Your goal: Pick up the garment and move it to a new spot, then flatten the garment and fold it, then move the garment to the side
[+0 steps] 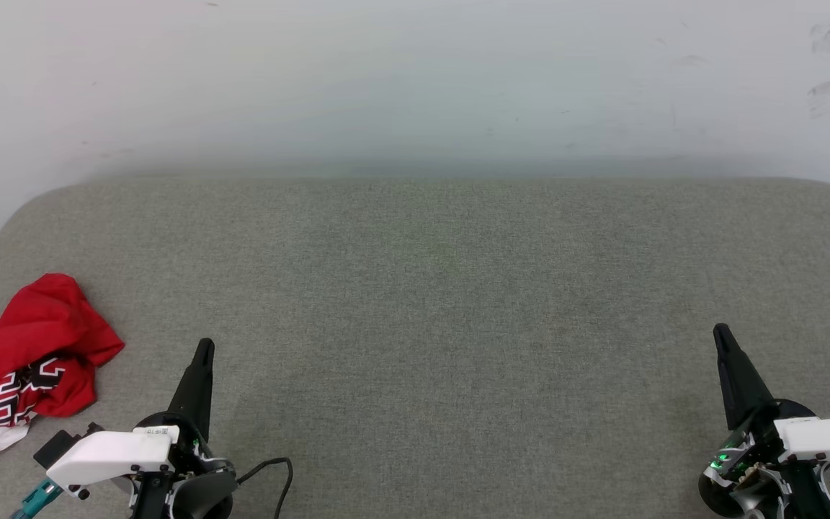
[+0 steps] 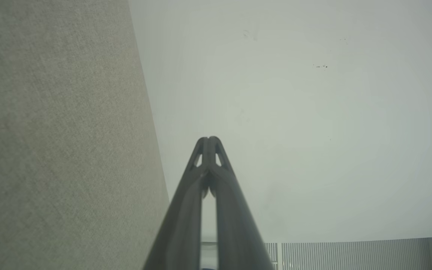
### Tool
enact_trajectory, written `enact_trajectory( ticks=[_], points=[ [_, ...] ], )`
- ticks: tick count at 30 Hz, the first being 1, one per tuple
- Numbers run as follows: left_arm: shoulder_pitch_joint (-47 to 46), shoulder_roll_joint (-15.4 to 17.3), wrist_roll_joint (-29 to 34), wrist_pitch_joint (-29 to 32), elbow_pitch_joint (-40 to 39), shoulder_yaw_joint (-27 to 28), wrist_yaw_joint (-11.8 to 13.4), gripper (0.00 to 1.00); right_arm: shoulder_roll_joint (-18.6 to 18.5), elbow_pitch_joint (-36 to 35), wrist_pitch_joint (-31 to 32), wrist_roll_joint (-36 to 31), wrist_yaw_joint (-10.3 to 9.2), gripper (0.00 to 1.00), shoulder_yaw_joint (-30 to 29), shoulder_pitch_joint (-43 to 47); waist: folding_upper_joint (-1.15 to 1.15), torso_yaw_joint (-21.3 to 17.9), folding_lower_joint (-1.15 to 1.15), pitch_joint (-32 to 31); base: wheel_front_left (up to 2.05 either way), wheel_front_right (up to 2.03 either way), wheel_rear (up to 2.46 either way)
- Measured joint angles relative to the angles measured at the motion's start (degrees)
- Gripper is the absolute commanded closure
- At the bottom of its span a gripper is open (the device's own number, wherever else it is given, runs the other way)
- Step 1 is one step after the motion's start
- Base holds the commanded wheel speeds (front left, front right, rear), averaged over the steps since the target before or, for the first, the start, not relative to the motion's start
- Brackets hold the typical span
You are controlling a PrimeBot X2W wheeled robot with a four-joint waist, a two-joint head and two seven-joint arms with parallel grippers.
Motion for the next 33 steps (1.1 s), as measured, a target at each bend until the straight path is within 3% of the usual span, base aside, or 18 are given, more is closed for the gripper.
enact_trajectory(
  ticks=[33],
  points=[
    [0.0, 0.0, 0.0, 0.0, 0.0, 0.0, 0.0, 1.00, 0.0, 0.0, 0.0, 0.0, 0.00, 1.00, 0.0, 0.0, 0.00, 0.0, 0.00, 0.0, 0.00, 0.00, 0.00]
  ],
)
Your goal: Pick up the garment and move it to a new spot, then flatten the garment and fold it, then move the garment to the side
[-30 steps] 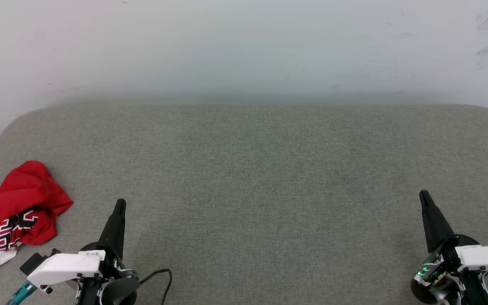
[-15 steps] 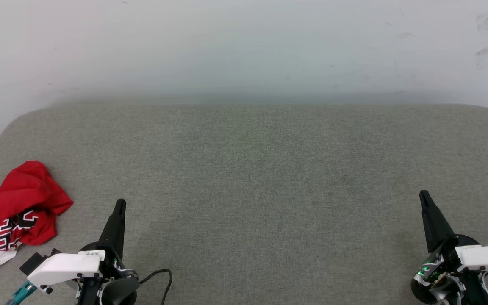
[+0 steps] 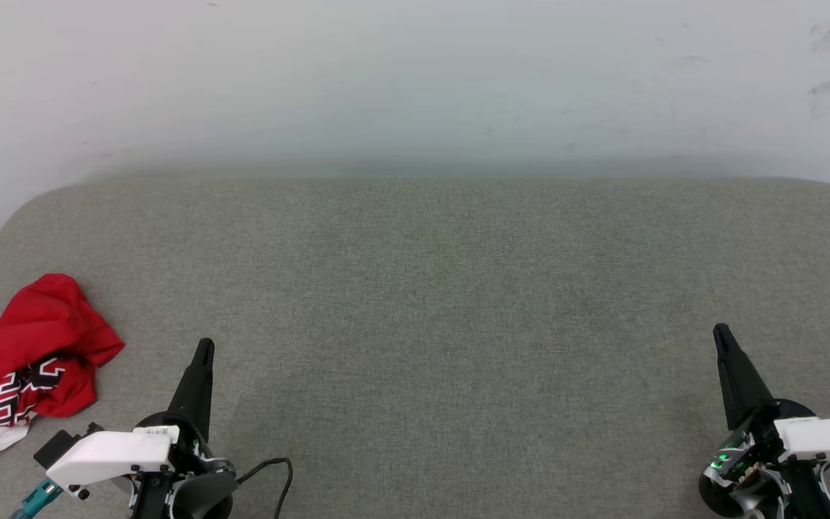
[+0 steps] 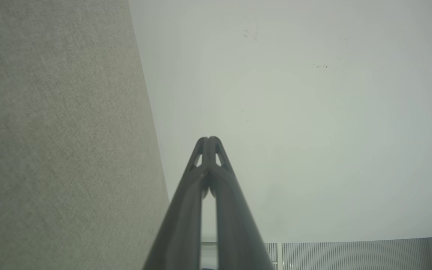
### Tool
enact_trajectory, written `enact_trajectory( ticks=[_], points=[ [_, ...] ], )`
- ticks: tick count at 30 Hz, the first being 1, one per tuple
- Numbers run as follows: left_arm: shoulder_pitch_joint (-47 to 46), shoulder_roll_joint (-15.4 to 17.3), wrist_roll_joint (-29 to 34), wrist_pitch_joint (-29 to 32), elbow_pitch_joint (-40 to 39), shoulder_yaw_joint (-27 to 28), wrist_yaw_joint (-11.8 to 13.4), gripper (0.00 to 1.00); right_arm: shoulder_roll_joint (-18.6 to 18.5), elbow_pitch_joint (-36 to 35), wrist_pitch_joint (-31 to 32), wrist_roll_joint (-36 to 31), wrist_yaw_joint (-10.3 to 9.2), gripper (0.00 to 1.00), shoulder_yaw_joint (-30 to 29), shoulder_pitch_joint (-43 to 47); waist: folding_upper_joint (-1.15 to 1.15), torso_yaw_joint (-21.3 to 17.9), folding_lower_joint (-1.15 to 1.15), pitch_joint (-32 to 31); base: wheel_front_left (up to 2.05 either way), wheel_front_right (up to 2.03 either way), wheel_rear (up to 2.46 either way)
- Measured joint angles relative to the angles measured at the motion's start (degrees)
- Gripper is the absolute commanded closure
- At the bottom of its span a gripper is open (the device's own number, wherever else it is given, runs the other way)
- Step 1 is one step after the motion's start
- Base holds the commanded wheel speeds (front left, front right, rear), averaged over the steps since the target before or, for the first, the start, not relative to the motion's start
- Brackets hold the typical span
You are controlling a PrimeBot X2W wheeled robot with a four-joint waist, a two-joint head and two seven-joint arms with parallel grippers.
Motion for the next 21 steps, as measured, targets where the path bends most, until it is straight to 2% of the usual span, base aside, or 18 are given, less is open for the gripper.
enact_trajectory(
  ticks=[21],
  points=[
    [0.0, 0.0, 0.0, 0.0, 0.0, 0.0, 0.0, 1.00, 0.0, 0.0, 0.0, 0.0, 0.00, 1.00, 0.0, 0.0, 0.00, 0.0, 0.00, 0.0, 0.00, 0.00, 0.00]
  ],
)
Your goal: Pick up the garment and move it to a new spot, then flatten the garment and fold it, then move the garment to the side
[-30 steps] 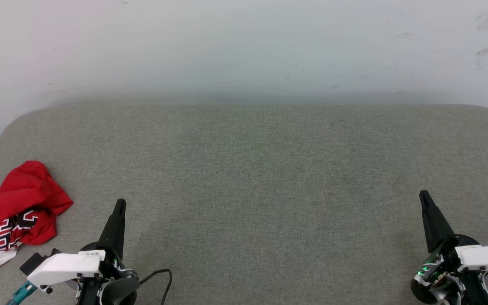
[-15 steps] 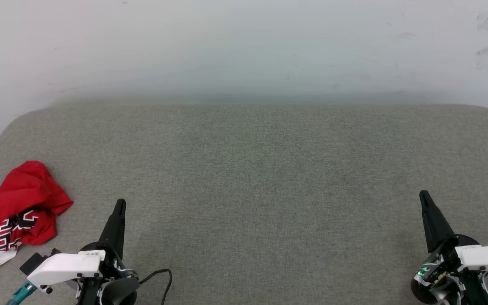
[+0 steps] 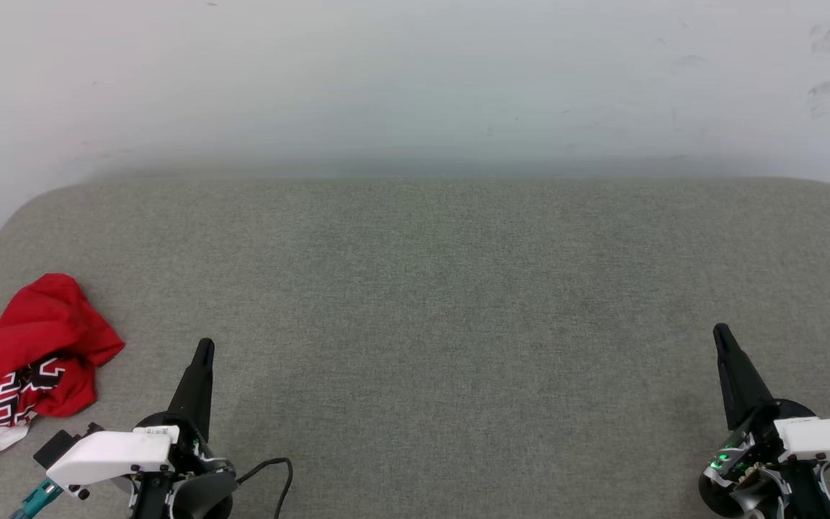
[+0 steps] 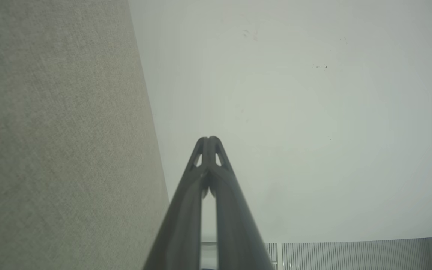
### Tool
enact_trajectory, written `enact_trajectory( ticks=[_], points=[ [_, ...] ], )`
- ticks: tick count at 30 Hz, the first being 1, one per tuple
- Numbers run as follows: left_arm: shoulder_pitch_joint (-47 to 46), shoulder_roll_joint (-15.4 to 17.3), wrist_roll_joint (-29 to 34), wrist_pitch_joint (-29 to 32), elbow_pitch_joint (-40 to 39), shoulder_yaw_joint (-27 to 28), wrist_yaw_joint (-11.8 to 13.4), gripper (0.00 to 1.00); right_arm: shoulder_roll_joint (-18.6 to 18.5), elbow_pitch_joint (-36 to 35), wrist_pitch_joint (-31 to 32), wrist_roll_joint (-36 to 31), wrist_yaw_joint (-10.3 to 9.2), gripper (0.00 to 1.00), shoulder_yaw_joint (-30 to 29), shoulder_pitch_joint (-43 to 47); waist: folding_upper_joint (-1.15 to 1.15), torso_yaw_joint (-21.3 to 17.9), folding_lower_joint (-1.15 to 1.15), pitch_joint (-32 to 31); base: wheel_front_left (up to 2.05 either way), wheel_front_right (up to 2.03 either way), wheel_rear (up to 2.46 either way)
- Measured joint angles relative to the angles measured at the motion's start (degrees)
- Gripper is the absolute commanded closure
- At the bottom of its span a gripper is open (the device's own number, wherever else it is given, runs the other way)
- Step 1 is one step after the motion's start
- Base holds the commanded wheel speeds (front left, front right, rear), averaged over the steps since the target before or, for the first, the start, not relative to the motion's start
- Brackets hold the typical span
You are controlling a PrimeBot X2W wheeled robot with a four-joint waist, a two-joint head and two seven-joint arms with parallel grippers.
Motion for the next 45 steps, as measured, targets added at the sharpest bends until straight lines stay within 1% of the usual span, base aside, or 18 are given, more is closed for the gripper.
enact_trajectory(
  ticks=[45],
  points=[
    [0.0, 0.0, 0.0, 0.0, 0.0, 0.0, 0.0, 1.00, 0.0, 0.0, 0.0, 0.0, 0.00, 1.00, 0.0, 0.0, 0.00, 0.0, 0.00, 0.0, 0.00, 0.00, 0.00]
  ],
)
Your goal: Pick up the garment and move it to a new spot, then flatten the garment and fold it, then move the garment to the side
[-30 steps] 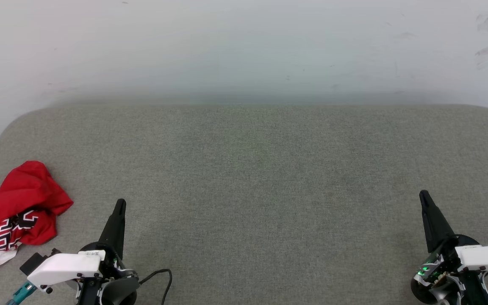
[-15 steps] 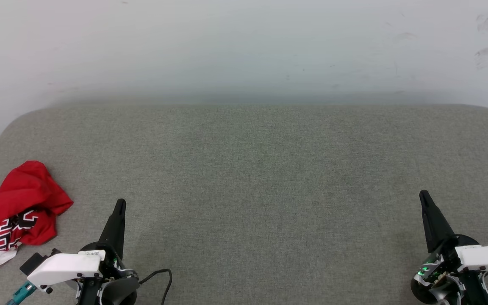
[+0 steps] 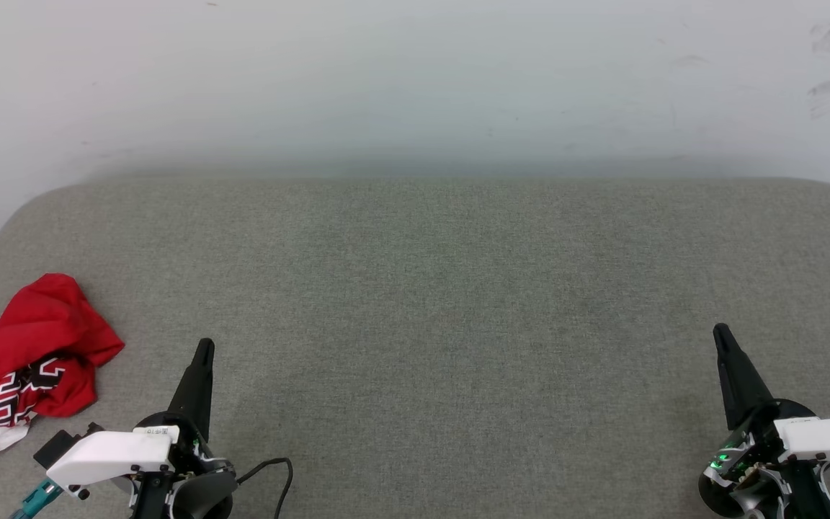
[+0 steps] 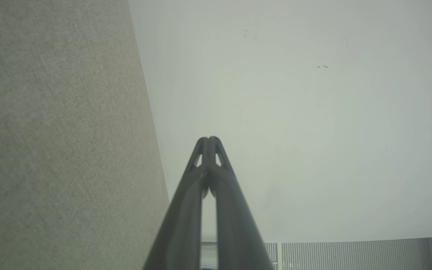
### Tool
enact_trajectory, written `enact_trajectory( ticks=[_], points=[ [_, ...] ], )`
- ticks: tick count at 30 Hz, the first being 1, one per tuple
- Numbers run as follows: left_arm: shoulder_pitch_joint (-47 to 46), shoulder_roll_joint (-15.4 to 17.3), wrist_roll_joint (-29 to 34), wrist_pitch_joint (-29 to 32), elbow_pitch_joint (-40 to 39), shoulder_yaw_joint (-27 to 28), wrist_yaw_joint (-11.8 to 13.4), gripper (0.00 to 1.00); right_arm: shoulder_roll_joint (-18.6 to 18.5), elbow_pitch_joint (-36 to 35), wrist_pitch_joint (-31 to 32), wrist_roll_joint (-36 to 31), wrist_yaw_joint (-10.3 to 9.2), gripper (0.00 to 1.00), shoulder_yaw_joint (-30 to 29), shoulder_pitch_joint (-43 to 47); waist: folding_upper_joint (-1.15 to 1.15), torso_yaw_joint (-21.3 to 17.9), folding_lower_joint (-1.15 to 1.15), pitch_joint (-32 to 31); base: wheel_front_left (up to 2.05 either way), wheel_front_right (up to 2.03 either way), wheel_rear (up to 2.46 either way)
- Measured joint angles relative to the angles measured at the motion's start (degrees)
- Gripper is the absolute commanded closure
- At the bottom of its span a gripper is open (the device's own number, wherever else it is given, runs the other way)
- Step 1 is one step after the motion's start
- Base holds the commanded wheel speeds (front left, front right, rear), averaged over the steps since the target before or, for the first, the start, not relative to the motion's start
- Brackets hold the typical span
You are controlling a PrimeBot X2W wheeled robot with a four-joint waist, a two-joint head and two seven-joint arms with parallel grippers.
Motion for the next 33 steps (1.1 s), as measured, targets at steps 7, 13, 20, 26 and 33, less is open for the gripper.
enact_trajectory(
  ticks=[7, 13, 20, 26, 33],
  points=[
    [0.0, 0.0, 0.0, 0.0, 0.0, 0.0, 0.0, 1.00, 0.0, 0.0, 0.0, 0.0, 0.00, 1.00, 0.0, 0.0, 0.00, 0.0, 0.00, 0.0, 0.00, 0.00, 0.00],
    [0.4, -0.1, 0.0, 0.0, 0.8, -0.2, 0.0, 0.00, 0.0, 0.8, 0.0, 0.0, 0.00, 0.00, 0.0, 0.6, 0.00, 0.0, 0.00, 0.0, 0.00, 0.00, 0.00],
    [2.4, -0.3, 0.7, -1.3, 1.9, -0.4, 0.0, 0.00, 0.0, 2.3, -1.1, -1.1, -0.01, 0.00, 0.1, 2.7, 0.00, 0.0, 0.00, 0.0, 0.00, 0.00, 0.00],
    [2.4, -0.3, 5.0, -2.9, 0.8, 0.4, 0.2, 0.00, 0.0, 1.0, -2.8, -5.9, -0.01, 0.00, -0.4, 2.7, 0.00, 0.0, 0.00, 0.1, 0.00, 0.00, 0.00],
    [2.4, -0.2, 13.4, -4.8, -2.4, 0.2, 2.4, 0.00, 0.1, -2.3, -4.6, -14.4, -0.01, 0.00, -0.8, 2.7, 0.00, 0.0, 0.00, 0.2, 0.00, 0.00, 0.00]
  ],
)
